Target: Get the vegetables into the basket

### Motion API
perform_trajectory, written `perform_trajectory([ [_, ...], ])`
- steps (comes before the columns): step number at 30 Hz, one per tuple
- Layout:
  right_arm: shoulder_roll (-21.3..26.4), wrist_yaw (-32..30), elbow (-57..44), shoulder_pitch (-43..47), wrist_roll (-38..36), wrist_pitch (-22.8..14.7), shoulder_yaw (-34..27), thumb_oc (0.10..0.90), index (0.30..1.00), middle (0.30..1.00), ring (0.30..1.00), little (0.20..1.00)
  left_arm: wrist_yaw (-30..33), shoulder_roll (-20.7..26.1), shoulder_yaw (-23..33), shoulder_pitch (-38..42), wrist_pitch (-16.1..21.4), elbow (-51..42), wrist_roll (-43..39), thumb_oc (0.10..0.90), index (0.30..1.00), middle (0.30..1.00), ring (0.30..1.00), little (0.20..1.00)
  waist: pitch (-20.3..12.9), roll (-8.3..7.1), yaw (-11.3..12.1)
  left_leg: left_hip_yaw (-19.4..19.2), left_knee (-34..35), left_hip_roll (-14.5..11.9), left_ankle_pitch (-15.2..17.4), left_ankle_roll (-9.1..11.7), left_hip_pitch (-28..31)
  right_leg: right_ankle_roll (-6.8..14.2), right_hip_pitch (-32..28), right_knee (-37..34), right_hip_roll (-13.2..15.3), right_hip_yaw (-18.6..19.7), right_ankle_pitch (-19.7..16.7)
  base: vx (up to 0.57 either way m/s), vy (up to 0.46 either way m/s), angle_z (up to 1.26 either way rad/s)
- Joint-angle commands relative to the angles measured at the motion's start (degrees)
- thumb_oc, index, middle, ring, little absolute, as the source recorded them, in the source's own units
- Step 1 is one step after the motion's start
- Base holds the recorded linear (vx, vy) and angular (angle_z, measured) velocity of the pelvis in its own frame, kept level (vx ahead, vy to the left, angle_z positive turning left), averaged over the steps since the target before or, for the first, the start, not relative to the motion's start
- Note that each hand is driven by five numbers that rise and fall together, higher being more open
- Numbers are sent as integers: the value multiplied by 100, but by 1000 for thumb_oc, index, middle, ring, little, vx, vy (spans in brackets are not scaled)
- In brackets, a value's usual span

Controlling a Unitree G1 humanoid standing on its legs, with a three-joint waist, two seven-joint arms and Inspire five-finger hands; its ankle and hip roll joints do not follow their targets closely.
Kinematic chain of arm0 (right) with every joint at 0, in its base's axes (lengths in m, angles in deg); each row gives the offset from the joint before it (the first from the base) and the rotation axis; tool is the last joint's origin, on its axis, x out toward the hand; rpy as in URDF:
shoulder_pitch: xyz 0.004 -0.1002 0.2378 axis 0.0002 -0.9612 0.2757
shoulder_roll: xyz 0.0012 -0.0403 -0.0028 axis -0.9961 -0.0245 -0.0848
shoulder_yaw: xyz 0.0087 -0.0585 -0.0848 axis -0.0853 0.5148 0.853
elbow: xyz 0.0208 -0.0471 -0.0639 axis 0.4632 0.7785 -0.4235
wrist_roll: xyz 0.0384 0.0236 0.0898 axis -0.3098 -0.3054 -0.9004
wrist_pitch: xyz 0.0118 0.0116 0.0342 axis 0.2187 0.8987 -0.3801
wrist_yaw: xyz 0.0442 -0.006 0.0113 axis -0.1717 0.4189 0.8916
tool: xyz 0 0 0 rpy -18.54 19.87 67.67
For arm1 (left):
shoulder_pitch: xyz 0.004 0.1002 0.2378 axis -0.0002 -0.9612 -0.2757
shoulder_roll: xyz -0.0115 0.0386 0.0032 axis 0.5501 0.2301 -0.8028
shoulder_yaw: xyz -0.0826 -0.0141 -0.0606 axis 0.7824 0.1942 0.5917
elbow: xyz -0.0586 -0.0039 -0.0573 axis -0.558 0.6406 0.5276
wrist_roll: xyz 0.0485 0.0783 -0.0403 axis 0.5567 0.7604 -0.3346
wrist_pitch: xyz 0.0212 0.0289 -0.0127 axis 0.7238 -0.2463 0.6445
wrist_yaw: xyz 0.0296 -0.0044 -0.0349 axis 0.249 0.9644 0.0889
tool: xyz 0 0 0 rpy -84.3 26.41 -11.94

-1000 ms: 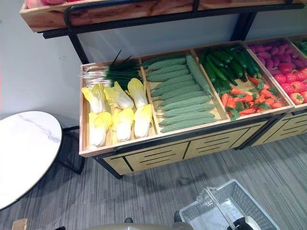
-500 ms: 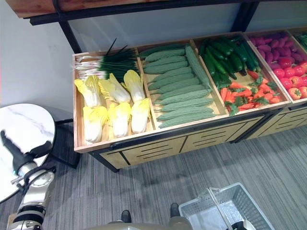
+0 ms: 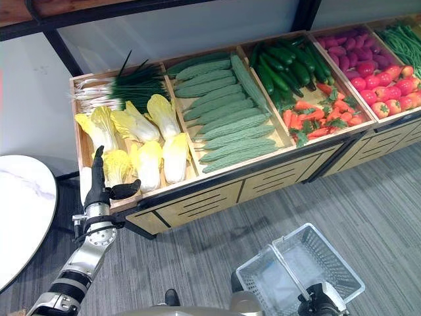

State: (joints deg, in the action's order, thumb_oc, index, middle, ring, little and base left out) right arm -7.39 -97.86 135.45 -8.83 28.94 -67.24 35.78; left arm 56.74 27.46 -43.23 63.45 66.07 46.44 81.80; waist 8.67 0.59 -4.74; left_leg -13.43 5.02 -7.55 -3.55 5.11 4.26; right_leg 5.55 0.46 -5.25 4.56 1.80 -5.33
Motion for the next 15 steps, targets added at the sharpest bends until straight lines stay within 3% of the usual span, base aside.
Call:
perform_trajectory([
  [1,100,-309,237,28,-2,-62,175,400,300,300,300,300,416,283,481,791,276,39,375,900,1000,1000,1000,1000,-235,-398,84,47,-2,16,171,125,50,291,91,59,245,-60,-145,0,0,0],
  [15,-5,-447,333,17,35,-95,249,400,300,300,300,300,1188,271,765,810,-10,-13,898,900,1000,1000,1000,1000,-223,-452,118,58,-2,12,216,121,66,282,103,70,219,-40,-100,9,-3,-2],
])
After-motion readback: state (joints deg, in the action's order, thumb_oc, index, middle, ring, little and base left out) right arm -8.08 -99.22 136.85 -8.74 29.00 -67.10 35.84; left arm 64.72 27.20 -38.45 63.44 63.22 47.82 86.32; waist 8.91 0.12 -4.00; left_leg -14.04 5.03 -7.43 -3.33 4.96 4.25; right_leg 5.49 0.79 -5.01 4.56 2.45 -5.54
